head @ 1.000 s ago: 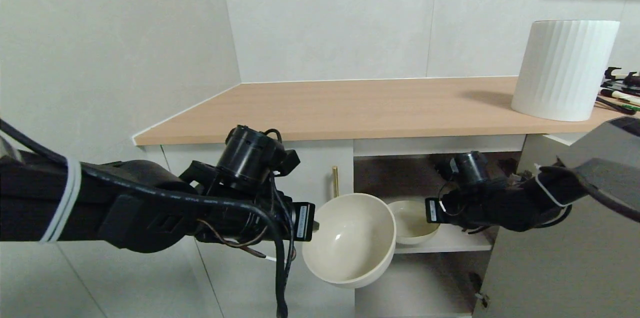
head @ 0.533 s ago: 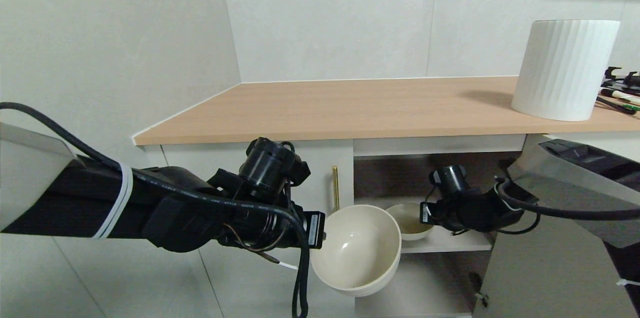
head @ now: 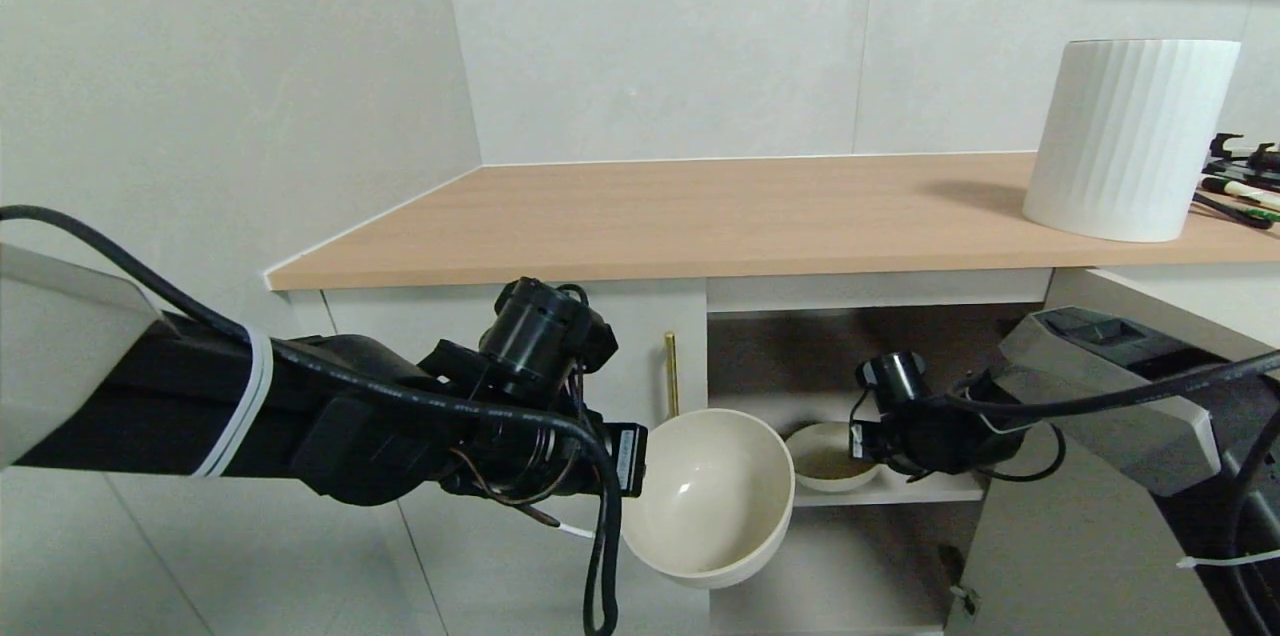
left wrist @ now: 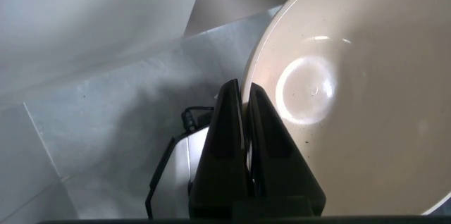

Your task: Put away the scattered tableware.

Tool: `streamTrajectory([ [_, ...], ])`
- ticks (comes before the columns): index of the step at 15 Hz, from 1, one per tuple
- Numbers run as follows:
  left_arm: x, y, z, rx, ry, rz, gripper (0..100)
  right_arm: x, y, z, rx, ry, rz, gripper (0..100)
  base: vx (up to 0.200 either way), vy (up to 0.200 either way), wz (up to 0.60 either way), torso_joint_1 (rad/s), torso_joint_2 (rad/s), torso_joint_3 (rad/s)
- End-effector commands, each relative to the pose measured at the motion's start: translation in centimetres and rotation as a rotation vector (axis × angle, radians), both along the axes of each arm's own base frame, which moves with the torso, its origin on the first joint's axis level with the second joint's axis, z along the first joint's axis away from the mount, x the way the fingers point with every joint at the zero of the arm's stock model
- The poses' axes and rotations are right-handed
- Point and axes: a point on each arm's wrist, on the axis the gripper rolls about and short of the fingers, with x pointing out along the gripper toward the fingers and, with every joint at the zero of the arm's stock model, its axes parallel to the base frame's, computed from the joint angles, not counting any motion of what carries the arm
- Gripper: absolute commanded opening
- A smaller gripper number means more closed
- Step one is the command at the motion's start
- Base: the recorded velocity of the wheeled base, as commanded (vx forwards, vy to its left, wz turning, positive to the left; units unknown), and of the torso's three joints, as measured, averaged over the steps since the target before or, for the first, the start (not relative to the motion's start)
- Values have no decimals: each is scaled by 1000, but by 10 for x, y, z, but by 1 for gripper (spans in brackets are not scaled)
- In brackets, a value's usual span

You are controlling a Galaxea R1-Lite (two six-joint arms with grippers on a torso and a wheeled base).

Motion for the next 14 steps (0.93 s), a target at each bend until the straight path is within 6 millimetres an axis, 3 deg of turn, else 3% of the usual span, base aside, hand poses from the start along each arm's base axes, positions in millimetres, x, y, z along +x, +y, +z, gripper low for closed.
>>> streamTrajectory([
  [1,0,0,1,-2,-2,0,0,1,0,-4,-2,3,0,0,0,0,0,0,0,0],
  [13,-1,1,5,-2,-18,8,0,19,4,-3,-25,-63,-40,0,0,0,0,0,0,0],
  [14,-1,1,5,-2,-18,8,0,18,4,-4,-27,-62,-43,100,0,0,0,0,0,0],
])
